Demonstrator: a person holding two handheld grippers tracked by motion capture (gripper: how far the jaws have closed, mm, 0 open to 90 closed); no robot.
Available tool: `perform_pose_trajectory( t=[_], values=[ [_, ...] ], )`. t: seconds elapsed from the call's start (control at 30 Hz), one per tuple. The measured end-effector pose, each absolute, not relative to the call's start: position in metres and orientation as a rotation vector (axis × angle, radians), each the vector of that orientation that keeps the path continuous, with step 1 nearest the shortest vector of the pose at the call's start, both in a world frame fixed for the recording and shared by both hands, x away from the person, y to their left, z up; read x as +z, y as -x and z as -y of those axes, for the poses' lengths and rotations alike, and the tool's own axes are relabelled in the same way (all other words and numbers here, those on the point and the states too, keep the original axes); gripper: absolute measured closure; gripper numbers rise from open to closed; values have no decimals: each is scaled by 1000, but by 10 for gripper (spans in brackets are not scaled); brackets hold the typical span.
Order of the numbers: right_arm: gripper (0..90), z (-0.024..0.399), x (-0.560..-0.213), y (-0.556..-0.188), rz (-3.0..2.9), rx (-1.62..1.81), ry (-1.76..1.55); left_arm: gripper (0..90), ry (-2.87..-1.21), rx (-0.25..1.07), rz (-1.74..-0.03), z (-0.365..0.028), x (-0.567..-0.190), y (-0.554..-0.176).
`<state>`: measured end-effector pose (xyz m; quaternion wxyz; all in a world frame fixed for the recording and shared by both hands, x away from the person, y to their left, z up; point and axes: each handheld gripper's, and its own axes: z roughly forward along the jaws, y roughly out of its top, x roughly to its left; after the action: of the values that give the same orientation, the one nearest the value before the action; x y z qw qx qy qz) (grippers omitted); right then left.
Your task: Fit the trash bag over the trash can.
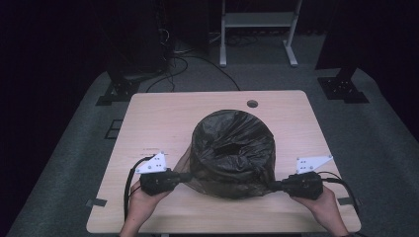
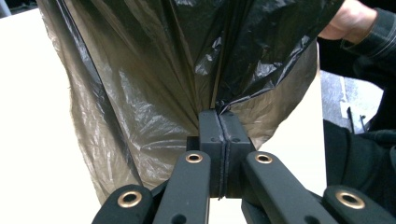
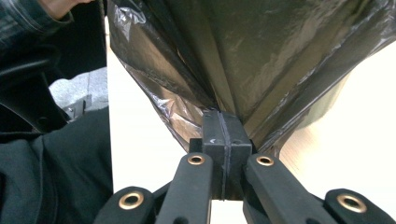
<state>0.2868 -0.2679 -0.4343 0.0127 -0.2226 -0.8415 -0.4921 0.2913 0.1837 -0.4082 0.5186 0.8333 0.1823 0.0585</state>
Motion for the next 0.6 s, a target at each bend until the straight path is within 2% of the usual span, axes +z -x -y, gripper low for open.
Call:
perform_pose_trajectory(
  t=[0.37, 0.6],
  values=[
    [900, 270, -444, -294, 2676, -1456, 768, 890, -2040, 151, -475, -183, -419, -300],
    [900, 270, -449, -297, 2724, -1405, 806, 881, -2115, 202, -489, -179, -425, -302]
  ],
)
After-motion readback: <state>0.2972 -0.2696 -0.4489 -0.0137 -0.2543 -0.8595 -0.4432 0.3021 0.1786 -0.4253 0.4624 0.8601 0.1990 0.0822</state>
